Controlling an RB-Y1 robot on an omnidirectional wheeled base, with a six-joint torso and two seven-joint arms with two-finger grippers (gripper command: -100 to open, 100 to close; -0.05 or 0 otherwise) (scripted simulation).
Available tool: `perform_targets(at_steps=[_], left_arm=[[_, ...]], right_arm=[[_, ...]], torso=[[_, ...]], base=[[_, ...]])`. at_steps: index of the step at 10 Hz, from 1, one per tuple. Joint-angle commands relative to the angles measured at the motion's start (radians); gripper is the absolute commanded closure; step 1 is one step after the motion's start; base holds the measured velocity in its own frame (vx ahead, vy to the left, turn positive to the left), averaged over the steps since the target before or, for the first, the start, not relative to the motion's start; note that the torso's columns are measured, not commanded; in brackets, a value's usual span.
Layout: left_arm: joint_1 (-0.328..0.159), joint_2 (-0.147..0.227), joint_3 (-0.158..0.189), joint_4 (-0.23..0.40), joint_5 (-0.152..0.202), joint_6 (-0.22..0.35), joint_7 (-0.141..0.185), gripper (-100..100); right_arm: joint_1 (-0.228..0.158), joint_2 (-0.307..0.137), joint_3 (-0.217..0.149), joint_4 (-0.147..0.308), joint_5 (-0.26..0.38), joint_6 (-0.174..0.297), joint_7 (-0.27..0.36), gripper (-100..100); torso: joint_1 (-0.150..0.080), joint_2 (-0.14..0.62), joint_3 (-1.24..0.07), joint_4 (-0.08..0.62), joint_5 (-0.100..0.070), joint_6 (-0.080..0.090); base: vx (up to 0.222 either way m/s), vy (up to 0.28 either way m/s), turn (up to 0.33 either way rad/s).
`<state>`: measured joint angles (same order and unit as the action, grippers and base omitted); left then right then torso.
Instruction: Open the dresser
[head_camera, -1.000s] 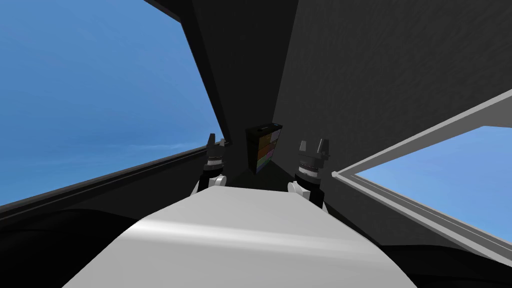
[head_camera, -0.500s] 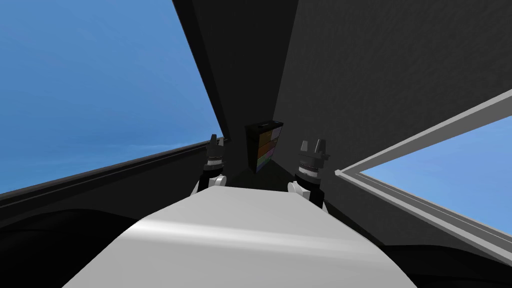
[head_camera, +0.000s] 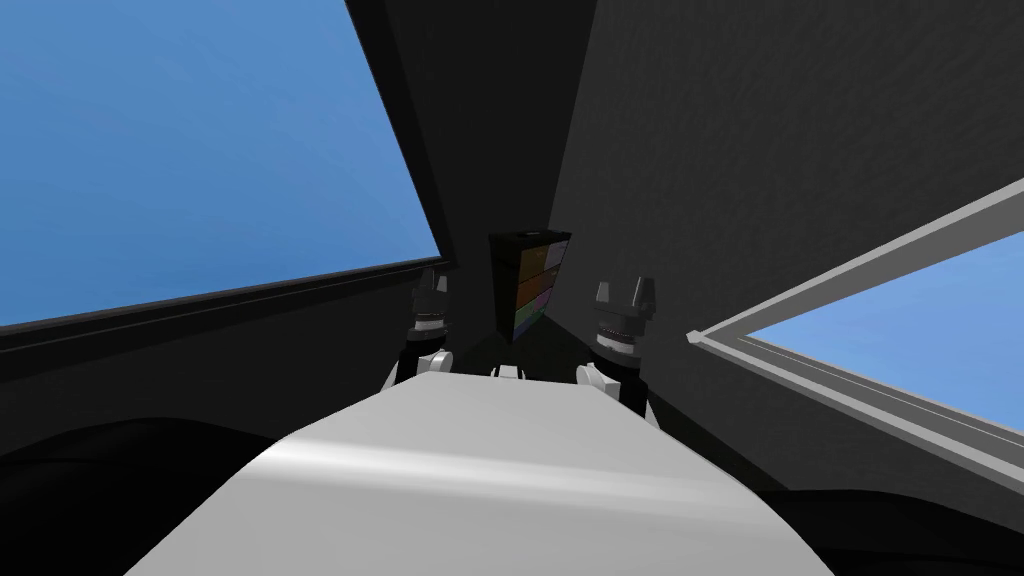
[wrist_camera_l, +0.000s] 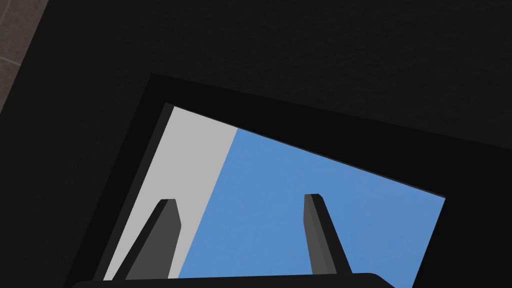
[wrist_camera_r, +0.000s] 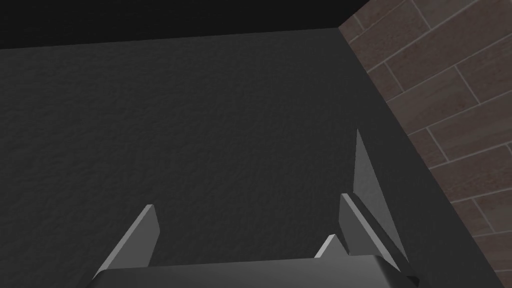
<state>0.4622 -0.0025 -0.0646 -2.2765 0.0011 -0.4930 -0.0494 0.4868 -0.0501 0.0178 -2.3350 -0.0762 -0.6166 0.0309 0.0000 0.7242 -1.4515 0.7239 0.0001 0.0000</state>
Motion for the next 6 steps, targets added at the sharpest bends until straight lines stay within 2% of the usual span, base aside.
perform_targets(at_steps=[1, 3, 6], left_arm=[[0.0, 0.0, 0.0, 0.0, 0.0, 0.0, 0.0, 0], [0.0, 0.0, 0.0, 0.0, 0.0, 0.0, 0.0, 0], [0.0, 0.0, 0.0, 0.0, 0.0, 0.0, 0.0, 0]], right_arm=[[-0.017, -0.064, -0.003, 0.002, 0.076, 0.024, 0.029, -100], [-0.029, -0.11, -0.005, 0.004, 0.14, 0.043, 0.057, -100], [-0.036, -0.133, -0.006, 0.005, 0.201, 0.053, 0.073, -100]], torso=[[0.0, 0.009, -0.02, 0.01, 0.0, 0.0], [0.0, 0.013, -0.025, 0.014, 0.0, 0.0], [0.0, 0.015, -0.024, 0.014, 0.0, 0.0]], base=[[0.032, -0.003, -0.004], [0.045, 0.002, -0.01], [0.031, 0.005, -0.006]])
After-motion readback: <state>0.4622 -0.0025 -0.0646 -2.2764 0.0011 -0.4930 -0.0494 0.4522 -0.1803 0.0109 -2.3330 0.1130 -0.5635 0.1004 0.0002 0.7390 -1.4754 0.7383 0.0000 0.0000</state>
